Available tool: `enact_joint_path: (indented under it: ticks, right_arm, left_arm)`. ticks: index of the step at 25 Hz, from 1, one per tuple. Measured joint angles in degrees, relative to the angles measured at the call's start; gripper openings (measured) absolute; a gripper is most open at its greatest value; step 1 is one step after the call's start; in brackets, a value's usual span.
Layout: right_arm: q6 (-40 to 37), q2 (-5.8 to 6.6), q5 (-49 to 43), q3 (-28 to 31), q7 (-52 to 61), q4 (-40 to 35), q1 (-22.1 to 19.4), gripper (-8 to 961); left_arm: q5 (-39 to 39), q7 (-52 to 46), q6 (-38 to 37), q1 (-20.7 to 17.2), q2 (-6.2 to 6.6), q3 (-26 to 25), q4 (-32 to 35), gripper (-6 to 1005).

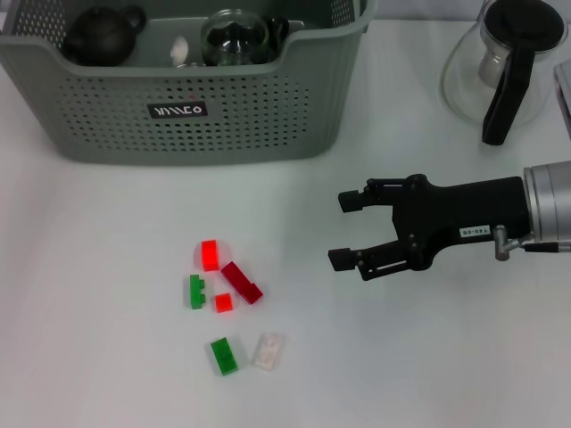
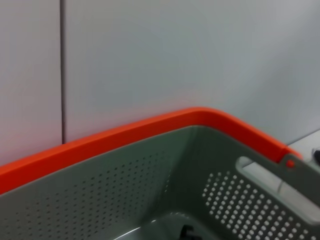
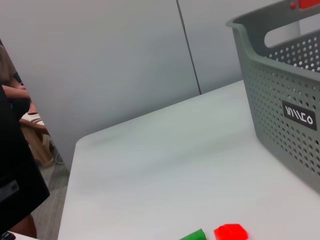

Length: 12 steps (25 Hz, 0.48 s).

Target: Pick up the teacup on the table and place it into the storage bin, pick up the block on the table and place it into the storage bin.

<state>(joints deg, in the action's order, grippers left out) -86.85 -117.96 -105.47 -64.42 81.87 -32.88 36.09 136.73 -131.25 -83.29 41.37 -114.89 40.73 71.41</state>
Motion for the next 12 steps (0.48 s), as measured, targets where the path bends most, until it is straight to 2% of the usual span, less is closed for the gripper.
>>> enact_joint_path:
  ticks: [3, 5, 7, 10, 12]
  right_arm:
    - [0.0, 0.01, 0.0, 0.0, 0.27, -0.06, -0.04, 939]
    - [0.01, 0.02, 0.0, 0.0, 0.43, -0.11, -0.06, 939]
    - [0.13, 0.02, 0.05, 0.03, 0.52, -0.04, -0.08, 939]
    - [0.45, -0.07, 0.15, 0.95, 0.54, 0.17, -0.41, 939]
    - [0.46, -0.14, 0.12, 1.71, 0.67, 0.21, -0.56, 939]
  left_arm:
    - [0.88, 0.59, -2.03, 0.44, 0.04, 0.59, 1.14, 391]
    - [-0.58, 2.58, -7.71, 0.51, 0.2, 1.08, 1.79, 446]
    - [-1.8, 5.64, -15.12, 0.27, -0.39, 1.84, 2.37, 501]
    - [-2.15, 10.82, -23.8, -1.0, -3.03, 2.61, 5.4, 623]
    - [-2.19, 14.82, -27.59, -2.61, -5.32, 2.79, 8.98, 717]
